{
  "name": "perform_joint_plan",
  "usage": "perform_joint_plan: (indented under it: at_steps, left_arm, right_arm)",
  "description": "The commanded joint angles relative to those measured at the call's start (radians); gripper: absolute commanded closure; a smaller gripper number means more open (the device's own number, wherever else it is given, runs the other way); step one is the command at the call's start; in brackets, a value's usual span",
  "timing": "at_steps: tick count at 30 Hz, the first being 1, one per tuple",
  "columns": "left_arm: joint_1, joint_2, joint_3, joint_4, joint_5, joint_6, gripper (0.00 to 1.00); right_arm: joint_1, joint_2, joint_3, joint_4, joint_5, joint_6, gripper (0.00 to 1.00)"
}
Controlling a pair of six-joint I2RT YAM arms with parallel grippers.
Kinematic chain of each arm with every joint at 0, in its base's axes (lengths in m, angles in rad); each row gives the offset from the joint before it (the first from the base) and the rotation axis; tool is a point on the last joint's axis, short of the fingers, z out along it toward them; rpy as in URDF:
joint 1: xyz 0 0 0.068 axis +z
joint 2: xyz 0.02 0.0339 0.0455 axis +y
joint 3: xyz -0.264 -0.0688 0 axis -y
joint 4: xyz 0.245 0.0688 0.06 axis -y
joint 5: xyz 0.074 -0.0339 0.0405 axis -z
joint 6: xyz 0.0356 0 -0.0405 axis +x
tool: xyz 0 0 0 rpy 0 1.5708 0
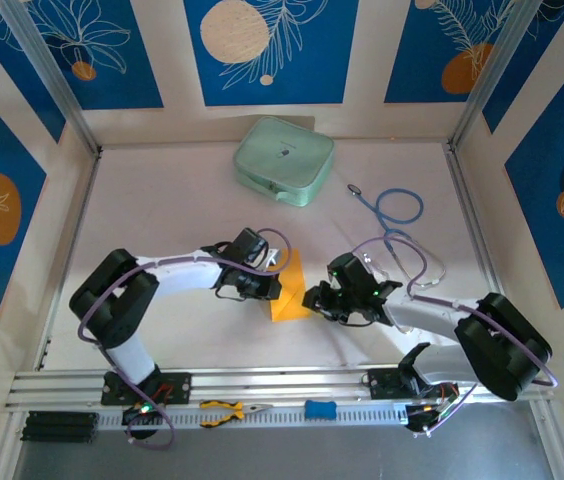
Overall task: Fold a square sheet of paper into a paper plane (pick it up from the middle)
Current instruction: Turn over the paper at the center of the table.
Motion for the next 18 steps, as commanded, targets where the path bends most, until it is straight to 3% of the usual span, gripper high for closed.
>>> perform_joint_plan:
  at_steps: [1, 18]
  left_arm:
    - [0.011, 0.023, -0.013, -0.002, -0.014, 0.026, 0.96]
    - [0.011, 0.022, -0.089, 0.055, 0.005, 0.003, 0.98]
  right_arm:
    - [0.015, 0.027, 0.04, -0.005, 0.001, 0.01, 0.68]
    - [0.048, 0.096, 0.067, -0.078, 0.072, 0.074, 0.64]
